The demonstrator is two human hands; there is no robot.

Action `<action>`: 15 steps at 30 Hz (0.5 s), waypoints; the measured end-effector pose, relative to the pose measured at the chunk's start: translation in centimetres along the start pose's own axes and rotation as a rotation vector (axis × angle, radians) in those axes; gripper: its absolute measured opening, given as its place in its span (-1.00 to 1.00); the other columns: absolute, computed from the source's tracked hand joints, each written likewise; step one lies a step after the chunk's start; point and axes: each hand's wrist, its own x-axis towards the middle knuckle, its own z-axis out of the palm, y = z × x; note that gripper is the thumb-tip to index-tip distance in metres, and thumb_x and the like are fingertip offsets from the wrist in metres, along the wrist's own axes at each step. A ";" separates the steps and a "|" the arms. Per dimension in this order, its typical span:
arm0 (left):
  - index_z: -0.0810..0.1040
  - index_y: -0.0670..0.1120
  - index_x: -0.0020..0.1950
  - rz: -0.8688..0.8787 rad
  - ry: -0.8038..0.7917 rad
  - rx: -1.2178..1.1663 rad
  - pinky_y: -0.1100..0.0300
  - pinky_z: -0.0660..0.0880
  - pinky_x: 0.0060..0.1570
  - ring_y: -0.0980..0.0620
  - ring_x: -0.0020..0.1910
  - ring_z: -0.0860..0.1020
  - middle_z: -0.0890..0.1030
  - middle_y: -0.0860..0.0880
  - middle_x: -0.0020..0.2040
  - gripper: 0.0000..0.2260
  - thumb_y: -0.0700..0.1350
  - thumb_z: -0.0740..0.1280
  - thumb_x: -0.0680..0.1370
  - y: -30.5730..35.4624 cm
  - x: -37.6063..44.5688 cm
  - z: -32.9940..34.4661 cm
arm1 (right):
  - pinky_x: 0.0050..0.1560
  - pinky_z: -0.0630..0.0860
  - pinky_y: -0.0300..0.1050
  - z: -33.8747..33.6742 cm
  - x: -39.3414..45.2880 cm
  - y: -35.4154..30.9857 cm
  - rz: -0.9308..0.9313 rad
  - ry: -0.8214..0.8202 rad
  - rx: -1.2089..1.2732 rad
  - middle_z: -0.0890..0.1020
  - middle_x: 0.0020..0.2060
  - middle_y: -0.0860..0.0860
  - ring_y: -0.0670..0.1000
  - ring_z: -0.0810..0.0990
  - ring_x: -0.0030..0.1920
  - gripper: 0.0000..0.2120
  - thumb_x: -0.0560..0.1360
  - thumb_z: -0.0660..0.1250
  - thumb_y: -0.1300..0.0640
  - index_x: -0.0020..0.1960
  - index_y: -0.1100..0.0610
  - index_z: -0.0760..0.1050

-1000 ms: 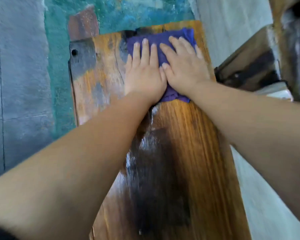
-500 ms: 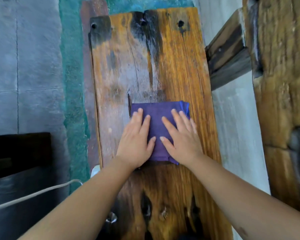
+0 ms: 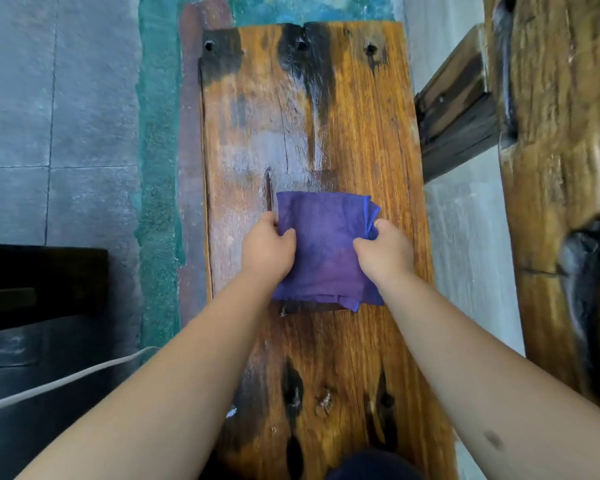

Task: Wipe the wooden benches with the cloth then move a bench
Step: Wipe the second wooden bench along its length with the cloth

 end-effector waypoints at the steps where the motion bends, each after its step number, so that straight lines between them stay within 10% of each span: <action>1: 0.40 -0.10 -0.06 0.024 0.002 -0.002 0.00 0.46 -0.07 -0.21 -0.03 0.56 0.54 -0.06 -0.16 -0.91 -0.14 0.30 0.55 -0.3 -0.3 -0.1 | -0.35 0.32 -0.12 0.0 -0.1 0.1 -0.028 -0.020 0.047 0.55 -0.25 -0.05 0.05 0.53 -0.21 -0.91 0.42 0.28 0.15 -0.21 0.02 0.39; 7: 0.15 0.01 0.53 0.117 -0.127 -0.110 0.10 0.46 0.02 -0.17 0.03 0.58 0.62 -0.16 0.00 -0.40 -0.22 0.32 0.56 -0.8 -2.0 -2.7 | -0.18 0.48 -0.31 -1.8 -1.4 0.1 -0.075 -0.143 0.403 0.54 0.01 -0.17 -0.22 0.59 -0.02 -0.37 0.46 0.41 0.18 0.35 -0.17 0.16; 11: 0.42 -0.07 0.40 0.257 -0.100 -0.051 0.61 0.23 0.11 0.19 0.18 0.46 0.52 0.04 0.21 -0.53 -0.25 0.39 0.51 0.7 -4.0 -7.5 | 0.24 0.52 0.08 -4.8 -4.0 -1.6 -0.138 -0.420 0.533 0.52 0.30 0.02 0.00 0.57 0.23 -0.27 0.35 0.43 0.23 0.33 -0.40 0.33; 15: 0.44 -0.12 0.38 0.410 -0.035 0.181 0.46 0.24 0.16 -0.02 0.22 0.51 0.57 -0.08 0.26 -0.45 -0.27 0.46 0.40 3.1 -7.1 -14.9 | 0.28 0.43 -0.08 -8.2 -8.1 -6.7 -0.229 -0.483 0.207 0.48 0.34 -0.07 -0.03 0.52 0.27 -0.20 0.30 0.51 0.18 0.45 -0.16 0.31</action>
